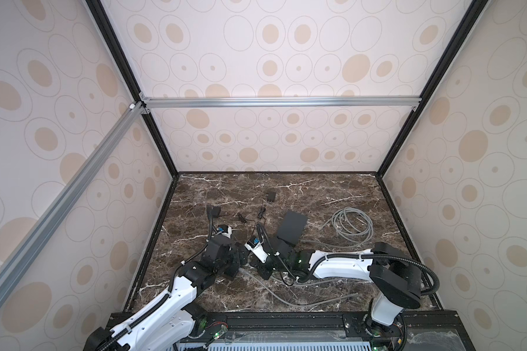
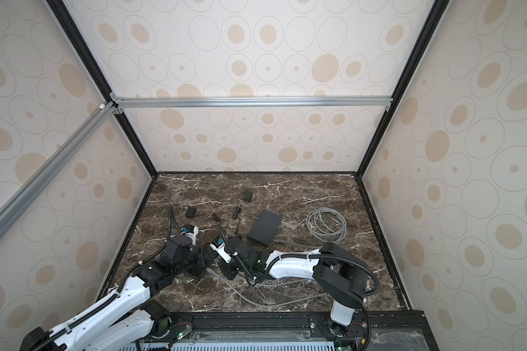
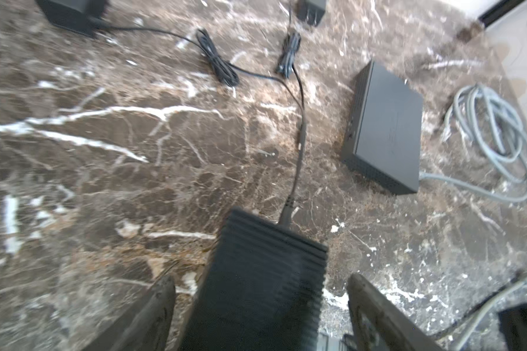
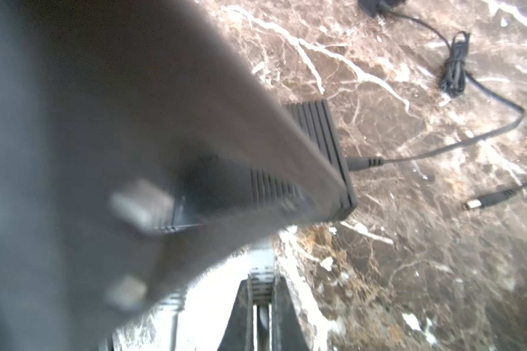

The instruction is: Insert the plug into the switch port

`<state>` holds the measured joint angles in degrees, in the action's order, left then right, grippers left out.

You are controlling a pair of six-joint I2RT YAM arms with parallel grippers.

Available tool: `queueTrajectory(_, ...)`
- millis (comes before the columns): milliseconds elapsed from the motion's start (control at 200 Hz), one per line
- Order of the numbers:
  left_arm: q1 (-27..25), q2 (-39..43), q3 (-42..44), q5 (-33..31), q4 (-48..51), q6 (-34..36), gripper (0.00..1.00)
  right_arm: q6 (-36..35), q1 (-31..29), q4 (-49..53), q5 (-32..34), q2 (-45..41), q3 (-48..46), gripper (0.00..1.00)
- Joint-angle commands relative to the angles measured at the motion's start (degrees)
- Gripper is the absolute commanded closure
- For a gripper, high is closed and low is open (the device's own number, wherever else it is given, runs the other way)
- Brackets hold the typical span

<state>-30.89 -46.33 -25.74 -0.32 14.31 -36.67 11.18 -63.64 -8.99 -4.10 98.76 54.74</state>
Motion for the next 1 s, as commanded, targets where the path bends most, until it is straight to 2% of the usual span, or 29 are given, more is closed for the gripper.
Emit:
queueTrajectory(0,0.35,3.07,-3.28,-0.25,-2.96,-0.27,0.12,-0.06,-0.27,3.4,0.64,2.31,0.08,0.98)
queueTrajectory(200,0.9,-0.44,-2.83,-1.35,-4.53,0.54,0.13,-2.28,-0.33,4.51,0.25,2.32,-0.24,0.98)
queueTrajectory(325,1.19,-2.77,-2.56,-1.27,-6.95,0.63,0.14,-1.04,-0.27,4.3,-1.77,1.98,-1.51,0.98)
queueTrajectory(460,1.52,-1.8,-2.83,-1.05,-8.49,-0.02,0.14,0.46,-0.35,3.6,-1.76,2.35,-2.65,0.98)
queueTrajectory(695,1.56,2.57,-2.83,1.79,-4.71,-0.82,0.14,0.6,-0.26,4.53,1.22,2.83,-2.31,0.74)
queueTrajectory(790,1.56,3.62,-2.49,3.61,-3.25,-0.79,0.14,0.38,-0.25,6.17,3.33,0.13,-2.4,0.69)
queueTrajectory(995,1.54,6.21,1.86,7.24,-5.3,-2.38,0.14,-1.68,-0.16,12.95,7.79,-10.74,-4.93,0.66)
